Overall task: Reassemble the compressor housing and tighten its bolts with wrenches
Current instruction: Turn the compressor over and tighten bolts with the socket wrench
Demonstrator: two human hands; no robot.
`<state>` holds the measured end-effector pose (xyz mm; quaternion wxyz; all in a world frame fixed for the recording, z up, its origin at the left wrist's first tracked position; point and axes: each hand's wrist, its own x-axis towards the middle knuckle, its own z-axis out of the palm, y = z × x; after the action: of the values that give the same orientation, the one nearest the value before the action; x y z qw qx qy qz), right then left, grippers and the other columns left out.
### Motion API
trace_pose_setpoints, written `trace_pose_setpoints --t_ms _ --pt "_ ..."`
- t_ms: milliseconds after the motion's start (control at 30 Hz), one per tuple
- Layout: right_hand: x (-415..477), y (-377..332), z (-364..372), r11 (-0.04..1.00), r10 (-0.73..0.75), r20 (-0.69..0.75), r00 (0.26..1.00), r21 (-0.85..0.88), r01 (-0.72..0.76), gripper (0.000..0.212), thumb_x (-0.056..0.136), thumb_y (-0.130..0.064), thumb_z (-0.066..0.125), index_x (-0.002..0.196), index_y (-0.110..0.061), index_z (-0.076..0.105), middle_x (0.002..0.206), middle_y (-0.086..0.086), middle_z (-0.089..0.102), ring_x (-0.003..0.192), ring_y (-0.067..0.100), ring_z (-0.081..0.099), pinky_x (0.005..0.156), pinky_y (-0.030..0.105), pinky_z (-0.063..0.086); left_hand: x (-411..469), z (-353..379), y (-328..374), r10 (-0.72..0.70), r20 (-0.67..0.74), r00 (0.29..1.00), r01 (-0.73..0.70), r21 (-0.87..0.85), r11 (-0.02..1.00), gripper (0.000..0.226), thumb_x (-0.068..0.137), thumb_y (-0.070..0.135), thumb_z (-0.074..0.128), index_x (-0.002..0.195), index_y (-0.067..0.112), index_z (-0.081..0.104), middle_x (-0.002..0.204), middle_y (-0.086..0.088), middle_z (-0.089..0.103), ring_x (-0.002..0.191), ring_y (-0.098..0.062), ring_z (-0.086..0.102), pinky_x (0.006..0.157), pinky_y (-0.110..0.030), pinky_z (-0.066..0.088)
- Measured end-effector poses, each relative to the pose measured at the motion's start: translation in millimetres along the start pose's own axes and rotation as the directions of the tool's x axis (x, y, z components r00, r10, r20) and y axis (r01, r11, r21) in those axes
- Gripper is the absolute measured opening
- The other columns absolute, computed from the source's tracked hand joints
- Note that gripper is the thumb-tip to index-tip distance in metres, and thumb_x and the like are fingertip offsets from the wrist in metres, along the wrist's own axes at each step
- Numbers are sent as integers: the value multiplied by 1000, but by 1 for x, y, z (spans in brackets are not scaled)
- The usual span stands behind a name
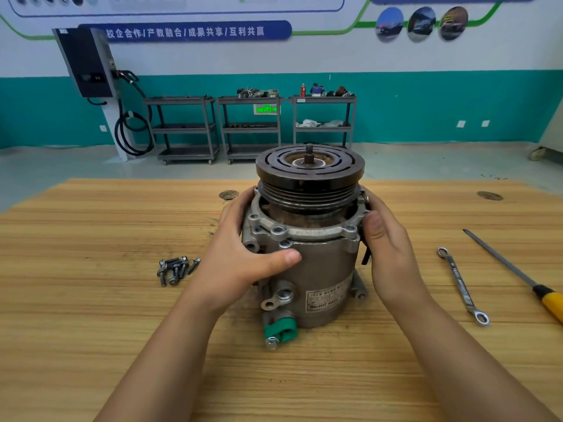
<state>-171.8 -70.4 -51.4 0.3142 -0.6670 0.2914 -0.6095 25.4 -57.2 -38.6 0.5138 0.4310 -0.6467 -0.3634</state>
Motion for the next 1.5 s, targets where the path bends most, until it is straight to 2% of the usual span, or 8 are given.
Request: trace_pose_setpoints --t_ms 100,233,500,633,1100,1267,1367,1500 --pt "1 2 2 999 -23 -20 1000 34 24 59 90 -49 40 132 -9 48 126 4 61 121 16 54 99 31 45 0 1 0 5 -11 1000 -5 -21 1000 105 38 48 81 133 39 38 138 4 47 124 -14 50 102 -46 43" --pt "2 5 6 997 -61 -64 996 52 64 46 96 -36 39 129 -5 50 123 7 62 118 20 56 95 31 46 -1 1 -1 14 -19 1000 -15 -23 1000 110 40 46 80 139 31 37 138 2 48 125 -16 50 102 -47 43" --pt "3 9 13 986 -134 -154 979 73 147 40 96 -29 36 124 -6 54 117 7 64 114 21 59 92 30 47 1 2 -4 9 -26 1000 -11 -73 997 111 39 42 82 140 26 37 139 -1 48 125 -19 50 103 -49 41" --pt "4 11 14 985 -144 -179 973 66 158 44 96 -29 35 124 0 53 116 13 63 113 25 58 95 39 47 1 3 -5 7 -32 999 -9 -90 996 113 38 41 83 140 26 36 139 -1 48 125 -19 50 103 -49 41" --pt "5 11 14 985 -114 -212 971 100 137 40 97 -25 35 124 -4 54 118 14 64 116 24 58 99 42 46 -2 7 -6 20 -71 997 -29 -118 993 114 36 39 84 139 23 37 134 2 53 121 -15 54 102 -48 44" --pt "4 13 14 986 -85 -225 971 121 114 40 94 -37 39 122 -16 56 119 5 65 117 20 57 99 37 46 0 1 -2 -1 54 999 7 -106 994 138 26 59 88 146 28 28 145 1 41 130 -19 45 105 -48 40" --pt "3 15 14 987 -85 -224 971 113 112 36 93 -41 39 118 -24 57 114 -5 67 114 16 58 96 33 46 0 0 0 19 59 998 -13 -111 994 127 29 57 89 142 30 35 142 0 45 127 -18 49 103 -47 42" --pt "3 18 12 986 -130 -220 967 75 150 37 94 -47 41 119 -24 56 114 -7 66 115 16 58 94 30 46 0 1 -3 35 19 999 -33 -103 994 115 34 48 88 138 30 41 138 -1 50 123 -19 53 100 -49 44"
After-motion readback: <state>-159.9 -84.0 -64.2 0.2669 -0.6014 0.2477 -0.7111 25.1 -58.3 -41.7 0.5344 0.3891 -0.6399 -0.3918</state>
